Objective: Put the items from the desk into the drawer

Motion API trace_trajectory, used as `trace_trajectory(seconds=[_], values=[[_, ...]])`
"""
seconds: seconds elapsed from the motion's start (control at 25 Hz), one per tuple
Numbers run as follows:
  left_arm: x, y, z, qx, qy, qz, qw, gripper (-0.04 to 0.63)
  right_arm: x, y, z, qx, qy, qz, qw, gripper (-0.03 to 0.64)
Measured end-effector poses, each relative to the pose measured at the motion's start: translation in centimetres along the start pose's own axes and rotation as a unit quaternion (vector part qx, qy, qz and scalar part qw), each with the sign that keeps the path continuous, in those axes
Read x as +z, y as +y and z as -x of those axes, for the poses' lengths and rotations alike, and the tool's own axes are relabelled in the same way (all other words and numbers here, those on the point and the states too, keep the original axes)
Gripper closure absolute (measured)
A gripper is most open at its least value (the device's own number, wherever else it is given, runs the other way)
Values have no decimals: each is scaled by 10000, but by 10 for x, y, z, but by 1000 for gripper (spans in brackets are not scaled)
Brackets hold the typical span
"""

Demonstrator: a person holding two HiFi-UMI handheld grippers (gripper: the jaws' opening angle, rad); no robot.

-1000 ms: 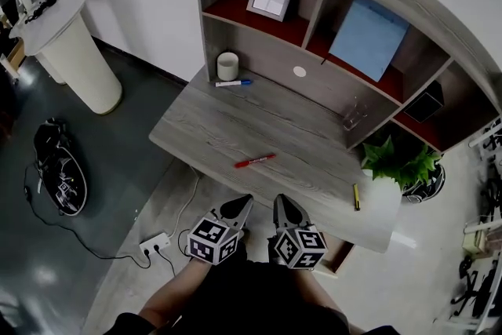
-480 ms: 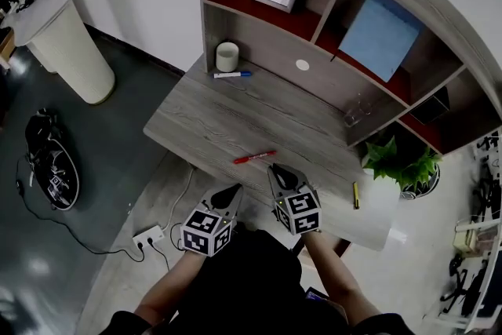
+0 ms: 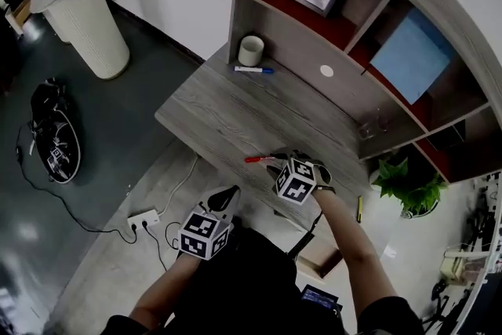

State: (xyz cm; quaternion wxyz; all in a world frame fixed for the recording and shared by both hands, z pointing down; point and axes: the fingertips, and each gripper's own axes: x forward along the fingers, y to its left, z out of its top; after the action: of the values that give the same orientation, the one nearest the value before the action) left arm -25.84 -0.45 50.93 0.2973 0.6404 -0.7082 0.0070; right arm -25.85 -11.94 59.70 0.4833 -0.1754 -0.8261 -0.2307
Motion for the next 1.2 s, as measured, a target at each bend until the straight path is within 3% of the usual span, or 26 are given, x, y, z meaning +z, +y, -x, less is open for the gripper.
trace_trajectory(seconds=[0.16, 0.36, 0.64, 0.84, 1.2], values=[[-3, 13, 10, 187, -14, 56, 9998, 578, -8, 2, -20, 452, 417, 770, 9951, 495], [-5, 30, 23, 427, -70, 164, 9989, 578, -9, -3, -37, 758, 734, 1156, 9877, 499], [-8, 34, 27, 458, -2, 144, 9988, 578, -7, 1, -38, 1268, 1076, 1150, 9793, 502], [-13, 29, 27, 355, 75, 71, 9993, 578, -10, 3, -41, 1655, 1419, 626, 9739, 519], [-18, 26, 31, 299, 152, 6, 9994, 578, -13, 3, -43, 1647, 1483, 374, 9744, 560]])
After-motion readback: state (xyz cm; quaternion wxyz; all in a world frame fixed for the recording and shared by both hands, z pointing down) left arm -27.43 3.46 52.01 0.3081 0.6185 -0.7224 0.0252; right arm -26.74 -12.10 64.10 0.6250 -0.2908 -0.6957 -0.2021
